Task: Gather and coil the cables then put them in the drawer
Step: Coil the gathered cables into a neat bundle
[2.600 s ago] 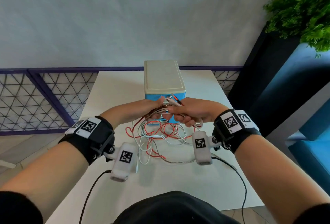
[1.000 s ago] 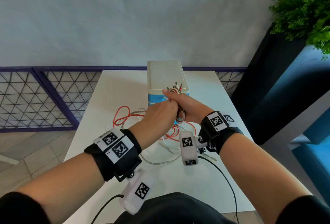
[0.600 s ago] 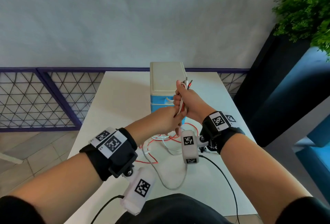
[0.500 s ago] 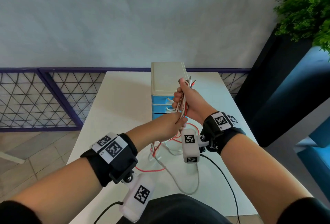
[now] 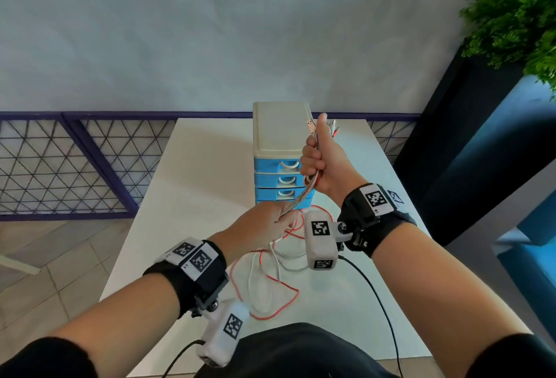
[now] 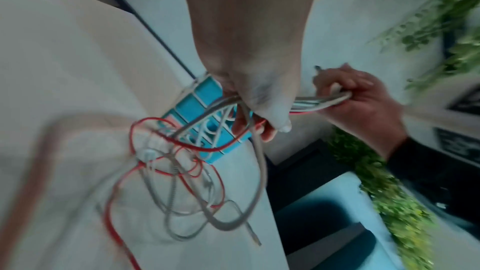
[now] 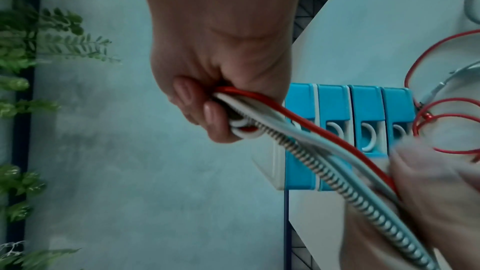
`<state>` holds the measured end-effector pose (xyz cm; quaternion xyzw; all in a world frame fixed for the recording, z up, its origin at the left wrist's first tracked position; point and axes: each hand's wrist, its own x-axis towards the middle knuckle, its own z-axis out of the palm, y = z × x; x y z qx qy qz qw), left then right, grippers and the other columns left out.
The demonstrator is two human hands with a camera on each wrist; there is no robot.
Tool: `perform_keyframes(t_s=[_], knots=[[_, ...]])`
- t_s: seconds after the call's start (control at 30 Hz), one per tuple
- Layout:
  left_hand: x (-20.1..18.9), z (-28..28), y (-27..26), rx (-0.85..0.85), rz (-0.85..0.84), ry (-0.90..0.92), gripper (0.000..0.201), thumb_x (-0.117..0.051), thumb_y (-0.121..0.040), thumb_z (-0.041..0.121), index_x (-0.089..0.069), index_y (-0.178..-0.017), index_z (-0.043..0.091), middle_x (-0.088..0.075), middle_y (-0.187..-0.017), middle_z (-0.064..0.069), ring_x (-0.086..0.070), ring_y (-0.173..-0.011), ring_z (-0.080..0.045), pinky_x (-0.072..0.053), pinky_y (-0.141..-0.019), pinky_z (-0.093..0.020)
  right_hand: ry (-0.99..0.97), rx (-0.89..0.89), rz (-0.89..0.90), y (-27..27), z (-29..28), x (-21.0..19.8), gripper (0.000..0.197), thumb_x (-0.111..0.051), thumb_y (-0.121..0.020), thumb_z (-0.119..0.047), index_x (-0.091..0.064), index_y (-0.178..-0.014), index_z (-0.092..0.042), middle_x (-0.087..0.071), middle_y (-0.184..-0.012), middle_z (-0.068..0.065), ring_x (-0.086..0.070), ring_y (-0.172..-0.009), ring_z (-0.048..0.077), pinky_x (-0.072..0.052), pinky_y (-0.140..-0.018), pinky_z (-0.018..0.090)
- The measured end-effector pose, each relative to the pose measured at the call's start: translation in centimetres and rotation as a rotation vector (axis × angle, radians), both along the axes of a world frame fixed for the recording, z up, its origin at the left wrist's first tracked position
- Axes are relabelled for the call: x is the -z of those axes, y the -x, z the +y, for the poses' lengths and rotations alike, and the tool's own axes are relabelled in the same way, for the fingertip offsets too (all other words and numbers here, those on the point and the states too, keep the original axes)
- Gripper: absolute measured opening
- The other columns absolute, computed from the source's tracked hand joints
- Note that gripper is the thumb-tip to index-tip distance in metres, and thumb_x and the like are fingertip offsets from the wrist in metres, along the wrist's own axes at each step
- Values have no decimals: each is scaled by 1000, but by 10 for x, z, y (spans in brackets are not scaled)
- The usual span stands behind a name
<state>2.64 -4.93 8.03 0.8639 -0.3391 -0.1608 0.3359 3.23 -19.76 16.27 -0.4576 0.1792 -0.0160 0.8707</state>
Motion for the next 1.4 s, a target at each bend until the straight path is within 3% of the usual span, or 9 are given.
perform_keyframes(t_s=[0.27,0.37,0.53,0.6,0.77,0.9,1.0,1.17,1.4], knots=[[33,45,-28,-49,112,-160,21,-53,-89,25,-63,-71,25,-68,-67,8,-59,-60,6,-42,-63,-9,130,164,-57,-1,-9,-14,52,-48,-89,-62,-32,-60,-22,-24,-44,-4,-22,-30,7,-19,-33,18],[55,71,-37,-140,37,-281,16,-55,-85,39,-65,-78,29,-71,-74,7,-64,-74,-11,-50,-76,-27,124,237,-77,-3,-23,-31,52,-47,-90,-61,-33,-60,-21,-24,-45,-5,-21,-31,7,-17,-34,20],[46,62,-38,-127,-33,-362,22,-58,-87,43,-58,-67,32,-66,-75,5,-63,-85,-20,-37,-76,-27,169,206,-73,-4,-21,-33,51,-48,-90,-61,-36,-63,-19,-24,-48,-2,-22,-32,8,-16,-36,20],[36,57,-39,-131,-31,-361,21,-62,-78,57,-53,-79,38,-61,-75,11,-58,-85,-17,-36,-82,-28,180,170,-69,-3,-18,-29,52,-48,-89,-62,-33,-60,-21,-25,-47,-3,-22,-31,7,-18,-34,19],[-9,39,-31,32,71,193,79,-40,-69,83,-42,-131,35,-58,-129,11,-57,-115,-11,-43,-93,-27,160,129,-39,-2,-10,-18,52,-49,-89,-61,-33,-60,-20,-26,-43,-5,-22,-29,7,-19,-32,17],[-36,7,-20,130,344,309,62,-25,-90,66,-66,-100,21,-68,-102,7,-63,-97,-5,-44,-96,-24,119,74,-33,-3,0,-13,53,-48,-89,-62,-32,-60,-20,-25,-41,-6,-20,-28,6,-17,-32,16],[-36,8,-16,141,548,206,58,-23,-93,57,-57,-78,12,-55,-63,1,-58,-61,-13,-47,-67,-19,109,80,-33,-2,-7,-16,52,-48,-89,-61,-33,-61,-20,-26,-40,-7,-21,-28,5,-18,-30,16],[-28,23,-22,36,899,356,37,-37,-93,44,-48,-81,11,-38,-52,6,-46,-49,-9,-45,-56,-19,107,90,-15,2,-29,-14,49,-50,-92,-55,-34,-61,-20,-29,-39,-7,-24,-28,5,-20,-30,16],[-45,8,-33,-115,77,25,30,-36,-100,33,-48,-74,24,-48,-65,0,-40,-54,-14,-31,-53,-28,467,-46,54,8,-25,-2,34,-55,-97,-31,-51,-70,-11,-59,-57,6,-57,-42,15,-50,-47,27]])
